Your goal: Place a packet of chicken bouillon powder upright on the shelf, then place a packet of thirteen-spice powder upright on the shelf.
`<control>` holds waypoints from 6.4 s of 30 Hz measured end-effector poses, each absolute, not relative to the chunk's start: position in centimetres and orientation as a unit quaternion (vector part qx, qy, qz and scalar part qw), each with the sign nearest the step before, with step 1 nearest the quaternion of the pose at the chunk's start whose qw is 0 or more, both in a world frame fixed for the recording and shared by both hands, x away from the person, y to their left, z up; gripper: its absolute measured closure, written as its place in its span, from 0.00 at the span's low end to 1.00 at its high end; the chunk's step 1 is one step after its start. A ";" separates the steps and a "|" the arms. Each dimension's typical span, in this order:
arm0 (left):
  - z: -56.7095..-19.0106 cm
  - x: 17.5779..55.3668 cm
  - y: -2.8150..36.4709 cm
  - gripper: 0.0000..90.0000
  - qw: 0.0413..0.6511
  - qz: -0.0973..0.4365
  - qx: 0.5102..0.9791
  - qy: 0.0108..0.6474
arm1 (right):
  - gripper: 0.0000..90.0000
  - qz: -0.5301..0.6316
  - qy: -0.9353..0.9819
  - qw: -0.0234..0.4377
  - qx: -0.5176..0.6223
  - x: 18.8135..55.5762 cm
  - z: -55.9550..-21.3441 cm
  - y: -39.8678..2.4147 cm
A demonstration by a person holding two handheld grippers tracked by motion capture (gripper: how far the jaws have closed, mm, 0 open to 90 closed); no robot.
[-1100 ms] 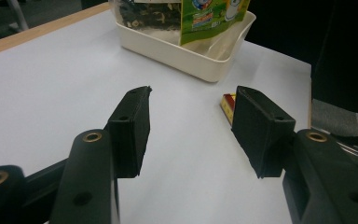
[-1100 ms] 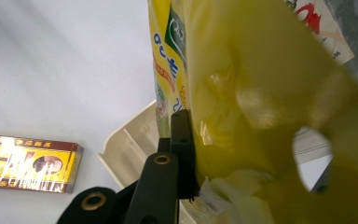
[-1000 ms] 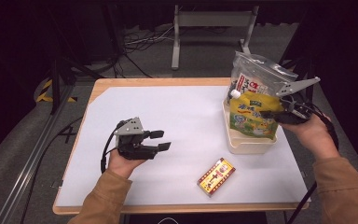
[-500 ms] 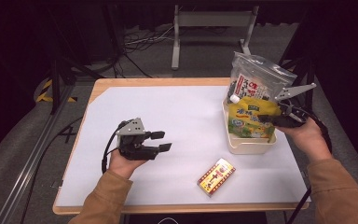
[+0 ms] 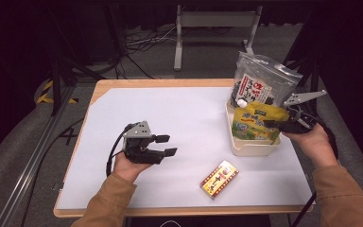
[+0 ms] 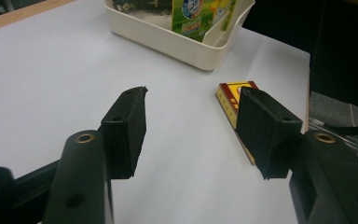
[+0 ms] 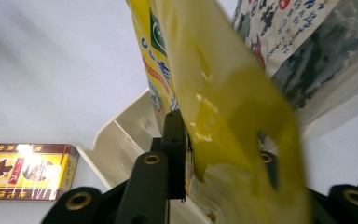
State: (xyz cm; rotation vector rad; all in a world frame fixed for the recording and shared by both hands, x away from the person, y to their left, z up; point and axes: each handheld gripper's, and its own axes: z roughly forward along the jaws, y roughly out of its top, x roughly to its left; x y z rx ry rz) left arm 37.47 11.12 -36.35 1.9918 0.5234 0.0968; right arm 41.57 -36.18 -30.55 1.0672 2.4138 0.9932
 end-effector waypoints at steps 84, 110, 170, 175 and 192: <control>-41.9 35.5 -2.2 0.02 0.387 -0.054 0.897 0.206 | 0.23 0.448 0.792 0.232 0.345 30.5 -32.2 -34.1; -44.2 34.4 -5.0 0.02 0.344 -0.043 0.917 0.195 | 0.18 0.462 0.777 0.228 0.363 30.6 -32.3 -34.3; -41.4 32.5 -3.2 0.36 0.389 0.048 0.902 0.178 | 0.28 0.452 0.794 0.161 0.373 30.8 -31.6 -33.5; -40.5 32.3 -2.3 0.36 0.416 0.065 0.889 0.183 | 0.28 0.449 0.798 0.160 0.368 30.8 -31.4 -33.1; -39.6 31.9 0.2 0.36 0.493 0.141 0.836 0.194 | 0.33 0.437 0.827 0.121 0.332 31.7 -29.5 -30.1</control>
